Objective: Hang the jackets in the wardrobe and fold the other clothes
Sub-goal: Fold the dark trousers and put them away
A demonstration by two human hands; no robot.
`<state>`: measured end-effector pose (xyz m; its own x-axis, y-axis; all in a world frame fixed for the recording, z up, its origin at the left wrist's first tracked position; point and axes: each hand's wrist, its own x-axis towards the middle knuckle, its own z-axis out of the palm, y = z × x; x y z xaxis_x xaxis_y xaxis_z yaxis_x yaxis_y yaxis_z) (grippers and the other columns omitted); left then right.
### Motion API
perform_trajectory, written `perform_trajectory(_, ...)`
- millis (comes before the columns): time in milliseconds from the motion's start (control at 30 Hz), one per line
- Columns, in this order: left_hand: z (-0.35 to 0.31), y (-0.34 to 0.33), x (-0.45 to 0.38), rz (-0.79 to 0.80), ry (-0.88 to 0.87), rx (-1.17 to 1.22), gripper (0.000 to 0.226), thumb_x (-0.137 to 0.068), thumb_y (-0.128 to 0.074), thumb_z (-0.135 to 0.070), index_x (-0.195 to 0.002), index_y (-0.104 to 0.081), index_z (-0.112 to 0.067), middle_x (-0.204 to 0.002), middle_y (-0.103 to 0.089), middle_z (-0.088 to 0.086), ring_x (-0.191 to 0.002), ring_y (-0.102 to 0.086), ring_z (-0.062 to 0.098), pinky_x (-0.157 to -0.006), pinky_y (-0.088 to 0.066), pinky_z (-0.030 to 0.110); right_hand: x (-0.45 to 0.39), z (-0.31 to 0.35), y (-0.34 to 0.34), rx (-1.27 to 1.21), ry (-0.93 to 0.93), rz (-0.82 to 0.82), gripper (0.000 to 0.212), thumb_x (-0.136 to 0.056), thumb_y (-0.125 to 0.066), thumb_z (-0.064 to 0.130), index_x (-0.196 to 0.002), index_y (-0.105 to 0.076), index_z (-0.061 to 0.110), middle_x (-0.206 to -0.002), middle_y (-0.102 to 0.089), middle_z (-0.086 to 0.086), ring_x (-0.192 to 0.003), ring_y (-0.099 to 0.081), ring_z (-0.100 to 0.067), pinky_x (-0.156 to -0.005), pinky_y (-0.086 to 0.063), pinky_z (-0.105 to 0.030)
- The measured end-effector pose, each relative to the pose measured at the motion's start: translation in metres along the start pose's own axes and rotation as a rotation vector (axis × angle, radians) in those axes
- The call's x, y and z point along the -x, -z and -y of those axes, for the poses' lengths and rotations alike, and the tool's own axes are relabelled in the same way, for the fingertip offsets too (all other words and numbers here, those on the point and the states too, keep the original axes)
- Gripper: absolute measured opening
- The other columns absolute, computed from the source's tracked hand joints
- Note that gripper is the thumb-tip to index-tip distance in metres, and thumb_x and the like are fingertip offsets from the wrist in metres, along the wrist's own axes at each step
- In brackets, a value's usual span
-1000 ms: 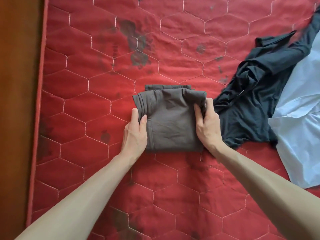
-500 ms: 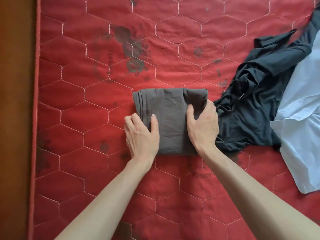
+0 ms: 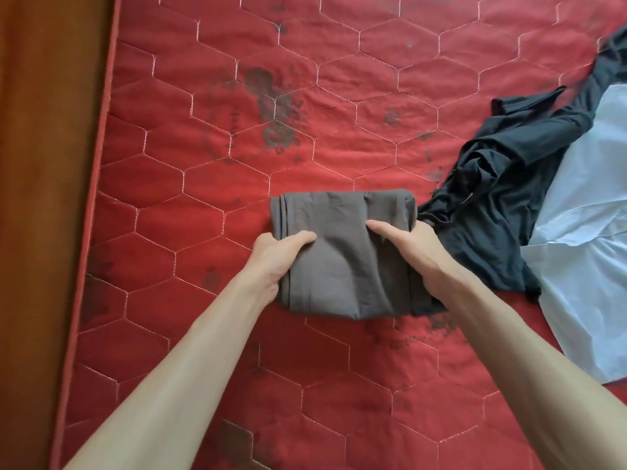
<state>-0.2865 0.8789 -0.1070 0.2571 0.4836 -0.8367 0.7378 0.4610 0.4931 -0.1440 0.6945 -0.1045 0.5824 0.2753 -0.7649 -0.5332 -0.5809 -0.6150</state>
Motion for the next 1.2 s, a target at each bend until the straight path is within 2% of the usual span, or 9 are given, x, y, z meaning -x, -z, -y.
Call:
perform_trajectory(133,0.02,0.019,0.011,0.178,0.024,0.205,0.04,-0.082,-0.087,-0.031,-0.113,-0.075,-0.009,-0.099,-0.082,0.006,-0.091,-0.079,0.021,-0.063,-0.061,0.027,0.017,-0.008,0.007,-0.254,-0.15,0.18,0.035,-0.073,-0.09,0.048,-0.101,-0.085,0.027,-0.105,-0.081,-0.005,-0.094,-0.079,-0.02,-0.071,-0.063,-0.033)
perform_trajectory(267,0.043,0.036,0.029,0.369,0.042,0.294,0.058,-0.081,-0.085,-0.035,-0.13,-0.067,-0.012,-0.117,-0.078,0.011,-0.106,-0.076,0.026,-0.077,-0.064,0.036,0.032,-0.02,0.014,-0.335,-0.188,0.266,0.024,-0.083,-0.085,0.041,-0.1,-0.085,0.025,-0.108,-0.081,-0.007,-0.094,-0.079,-0.022,-0.065,-0.063,-0.033)
perform_trajectory(367,0.057,0.041,0.043,0.422,0.022,0.318,0.063,-0.078,-0.082,-0.036,-0.135,-0.061,-0.019,-0.121,-0.077,0.009,-0.109,-0.075,0.025,-0.075,-0.063,0.034,0.043,-0.025,0.019,-0.408,-0.193,0.302,0.023,-0.082,-0.084,0.039,-0.099,-0.085,0.024,-0.11,-0.08,-0.007,-0.094,-0.079,-0.021,-0.065,-0.063,-0.033)
perform_trajectory(533,0.069,0.037,0.07,0.309,-0.104,0.402,0.058,-0.079,-0.082,-0.032,-0.132,-0.062,-0.023,-0.118,-0.078,0.007,-0.105,-0.077,0.024,-0.073,-0.063,0.035,0.071,-0.04,0.025,-0.29,-0.079,0.4,0.038,-0.082,-0.085,0.04,-0.115,-0.08,0.022,-0.12,-0.077,-0.008,-0.106,-0.076,-0.024,-0.076,-0.063,-0.034)
perform_trajectory(733,0.06,0.049,0.128,0.275,-0.267,0.4,0.061,-0.083,-0.079,-0.029,-0.14,-0.056,-0.029,-0.124,-0.076,0.0,-0.113,-0.074,0.02,-0.079,-0.062,0.031,0.133,-0.031,0.032,-0.157,0.071,0.26,0.042,-0.069,-0.094,0.046,-0.105,-0.073,0.04,-0.109,-0.08,0.004,-0.094,-0.079,-0.015,-0.062,-0.061,-0.037)
perform_trajectory(833,0.035,0.063,0.18,0.263,-0.359,0.374,0.052,-0.091,-0.076,-0.023,-0.139,-0.056,-0.027,-0.127,-0.074,-0.001,-0.118,-0.071,0.02,-0.088,-0.061,0.031,0.182,-0.001,0.043,-0.188,0.136,0.257,0.039,-0.075,-0.091,0.045,-0.109,-0.073,0.039,-0.113,-0.079,0.004,-0.096,-0.078,-0.014,-0.063,-0.061,-0.036)
perform_trajectory(933,0.009,0.08,0.241,0.276,-0.398,0.393,0.042,-0.099,-0.066,-0.013,-0.139,-0.055,-0.024,-0.127,-0.074,0.002,-0.118,-0.071,0.021,-0.086,-0.061,0.03,0.243,0.041,0.053,-0.162,0.189,0.252,0.029,-0.083,-0.086,0.042,-0.108,-0.072,0.041,-0.112,-0.079,0.006,-0.096,-0.078,-0.013,-0.063,-0.061,-0.035)
perform_trajectory(1100,-0.021,0.106,0.342,0.287,-0.47,0.514,0.051,-0.096,-0.068,-0.018,-0.145,-0.052,-0.018,-0.131,-0.072,0.008,-0.121,-0.07,0.026,-0.088,-0.061,0.031,0.342,0.11,0.074,-0.096,0.28,0.226,0.025,-0.088,-0.076,0.055,-0.109,-0.072,0.042,-0.105,-0.08,0.009,-0.09,-0.079,-0.013,-0.058,-0.059,-0.036)
perform_trajectory(1200,-0.027,0.118,0.398,0.272,-0.529,0.549,0.053,-0.098,-0.069,-0.021,-0.148,-0.052,-0.023,-0.136,-0.07,0.006,-0.126,-0.067,0.026,-0.093,-0.059,0.032,0.394,0.139,0.084,-0.072,0.339,0.245,0.018,-0.096,-0.066,0.058,-0.108,-0.073,0.046,-0.108,-0.08,0.012,-0.094,-0.078,-0.011,-0.059,-0.059,-0.029)
